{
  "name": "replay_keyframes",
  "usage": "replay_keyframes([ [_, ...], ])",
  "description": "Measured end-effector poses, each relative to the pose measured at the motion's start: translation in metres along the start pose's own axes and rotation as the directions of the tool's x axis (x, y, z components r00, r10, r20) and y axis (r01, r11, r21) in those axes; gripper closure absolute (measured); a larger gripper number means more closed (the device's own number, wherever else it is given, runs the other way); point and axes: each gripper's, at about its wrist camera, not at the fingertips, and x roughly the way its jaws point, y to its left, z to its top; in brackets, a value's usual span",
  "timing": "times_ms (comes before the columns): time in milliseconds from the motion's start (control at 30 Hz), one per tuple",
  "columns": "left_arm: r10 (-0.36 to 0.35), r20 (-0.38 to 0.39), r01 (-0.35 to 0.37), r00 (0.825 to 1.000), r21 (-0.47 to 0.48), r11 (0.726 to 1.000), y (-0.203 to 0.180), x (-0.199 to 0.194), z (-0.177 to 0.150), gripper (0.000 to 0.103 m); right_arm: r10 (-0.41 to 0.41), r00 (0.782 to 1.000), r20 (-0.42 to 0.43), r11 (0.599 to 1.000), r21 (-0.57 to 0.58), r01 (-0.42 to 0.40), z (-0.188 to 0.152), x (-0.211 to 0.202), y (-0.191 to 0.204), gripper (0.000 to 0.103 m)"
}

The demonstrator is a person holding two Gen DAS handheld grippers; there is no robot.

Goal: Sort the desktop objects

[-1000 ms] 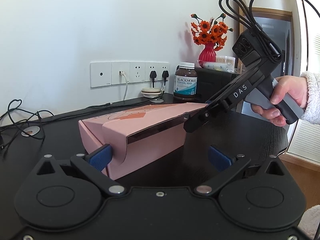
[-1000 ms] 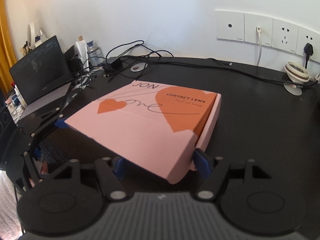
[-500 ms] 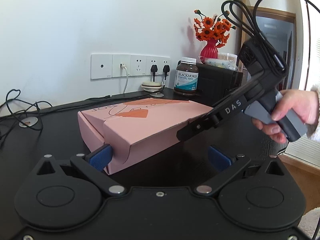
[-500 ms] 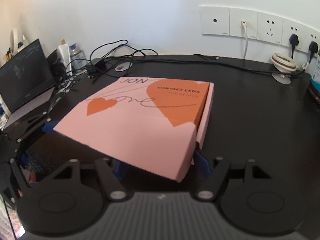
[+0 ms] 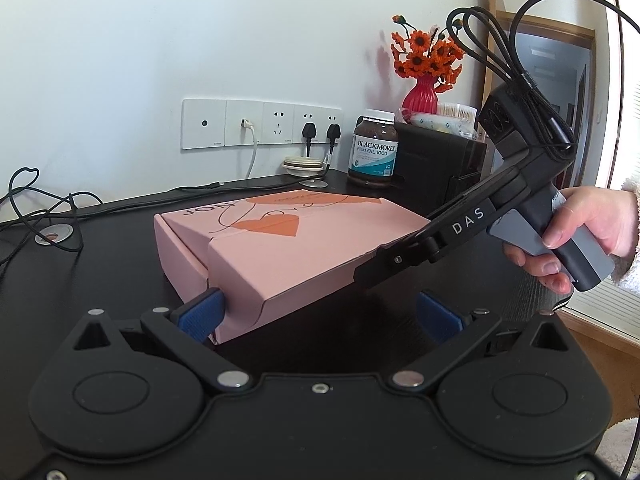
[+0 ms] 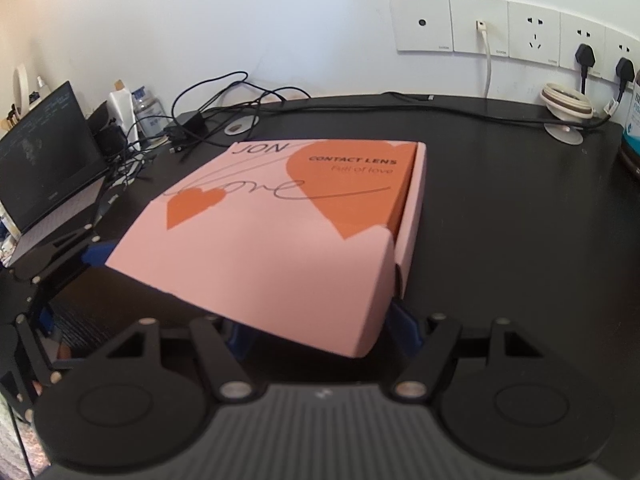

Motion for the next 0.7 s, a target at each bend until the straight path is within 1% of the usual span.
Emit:
replay_keyframes([
  [400, 0.001, -0.012, -0.001, 1.0, -0.007, 1.0, 0.0011, 0.0021, 0.0003, 0.0, 0.016, 1.0, -0.005, 1.0, 0.019, -0.016, -0.0028, 0.0048, -0.0015, 0.034],
  [700, 0.003, -0.015, -0.003, 1.0, -0.005, 1.0, -0.0002, 0.0022, 0.0003, 0.0, 0.013, 1.0, 0.0, 1.0, 0.022, -0.013, -0.003, 0.0053, -0.0007, 0.034],
])
